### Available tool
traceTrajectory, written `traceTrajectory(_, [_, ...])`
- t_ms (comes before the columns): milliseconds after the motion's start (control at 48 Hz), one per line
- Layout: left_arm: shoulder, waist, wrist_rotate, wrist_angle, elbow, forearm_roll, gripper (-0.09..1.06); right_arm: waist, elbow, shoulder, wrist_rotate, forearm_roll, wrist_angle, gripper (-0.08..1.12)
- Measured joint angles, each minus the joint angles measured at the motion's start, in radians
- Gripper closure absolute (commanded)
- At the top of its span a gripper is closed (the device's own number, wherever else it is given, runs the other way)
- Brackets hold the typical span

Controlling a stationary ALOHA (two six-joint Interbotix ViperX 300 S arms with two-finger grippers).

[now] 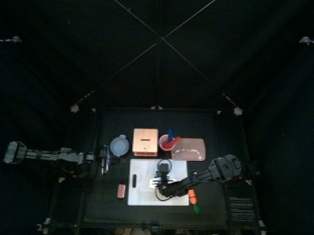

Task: Place sushi on board then cut the sushi with the knife then place the pieces on the plate
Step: Pick knife at handle with right hand

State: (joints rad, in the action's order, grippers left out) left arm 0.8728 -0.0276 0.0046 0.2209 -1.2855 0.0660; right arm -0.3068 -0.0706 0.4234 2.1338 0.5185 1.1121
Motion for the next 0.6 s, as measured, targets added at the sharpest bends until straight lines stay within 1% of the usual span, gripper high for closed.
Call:
traceTrajectory(83, [0.000, -0.003, 0.000, 0.002, -0.002, 0.000, 1.00, 0.000, 0.006, 0.012, 0.000, -0.003, 0.000, 0.43])
traceTrajectory(354, [0.000, -0.005, 0.000, 0.000, -0.005, 0.000, 1.00, -0.002, 0.014, 0.018, -0.002, 0.006, -0.002, 0.18])
traceTrajectory(438, [0.000, -0.006, 0.000, 0.000, -0.005, -0.002, 1.00, 0.000, 0.014, 0.018, -0.002, 0.006, 0.000, 0.14])
traceTrajectory(604, [0.000, -0.008, 0.000, 0.000, -0.005, 0.000, 1.00, -0.002, 0.014, 0.018, -0.002, 0.006, 0.000, 0.13])
